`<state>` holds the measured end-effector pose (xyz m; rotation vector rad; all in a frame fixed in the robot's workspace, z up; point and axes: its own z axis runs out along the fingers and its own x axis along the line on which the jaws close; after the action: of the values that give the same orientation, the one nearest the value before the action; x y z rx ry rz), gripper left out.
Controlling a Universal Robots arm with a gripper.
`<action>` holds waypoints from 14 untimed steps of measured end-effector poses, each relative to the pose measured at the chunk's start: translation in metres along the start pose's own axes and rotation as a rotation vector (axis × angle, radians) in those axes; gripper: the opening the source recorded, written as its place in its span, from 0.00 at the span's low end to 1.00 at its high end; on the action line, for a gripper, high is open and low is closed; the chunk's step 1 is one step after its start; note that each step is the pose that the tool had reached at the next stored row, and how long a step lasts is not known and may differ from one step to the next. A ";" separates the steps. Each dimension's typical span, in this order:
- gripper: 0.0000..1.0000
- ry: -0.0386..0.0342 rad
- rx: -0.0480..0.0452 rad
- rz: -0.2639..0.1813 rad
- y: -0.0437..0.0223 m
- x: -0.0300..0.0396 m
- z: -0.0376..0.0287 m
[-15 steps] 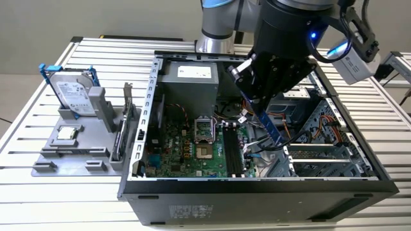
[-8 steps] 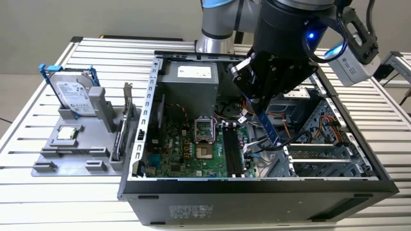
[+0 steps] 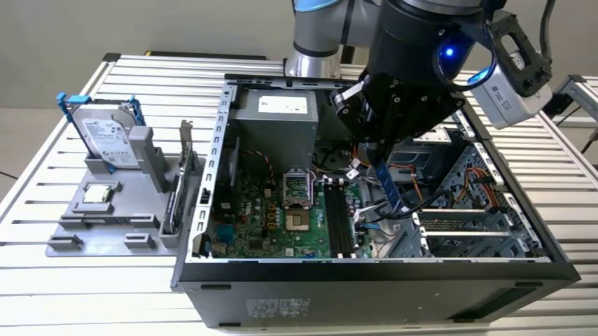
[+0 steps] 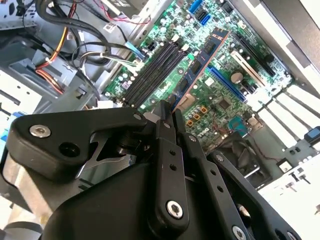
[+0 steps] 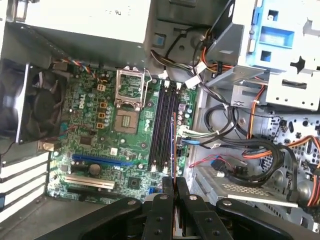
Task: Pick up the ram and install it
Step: 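Insert the ram into the slot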
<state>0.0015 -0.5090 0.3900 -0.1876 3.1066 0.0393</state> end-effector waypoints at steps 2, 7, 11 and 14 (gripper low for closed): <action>0.00 -0.0005 0.0006 0.019 0.0000 0.0000 0.0000; 0.00 -0.0015 0.0020 0.065 0.0000 0.0000 0.0000; 0.00 -0.0019 0.0025 0.080 0.0000 0.0000 0.0000; 0.00 -0.0021 0.0027 0.086 0.0000 0.0000 0.0000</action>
<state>0.0015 -0.5090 0.3900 -0.0535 3.1107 0.0372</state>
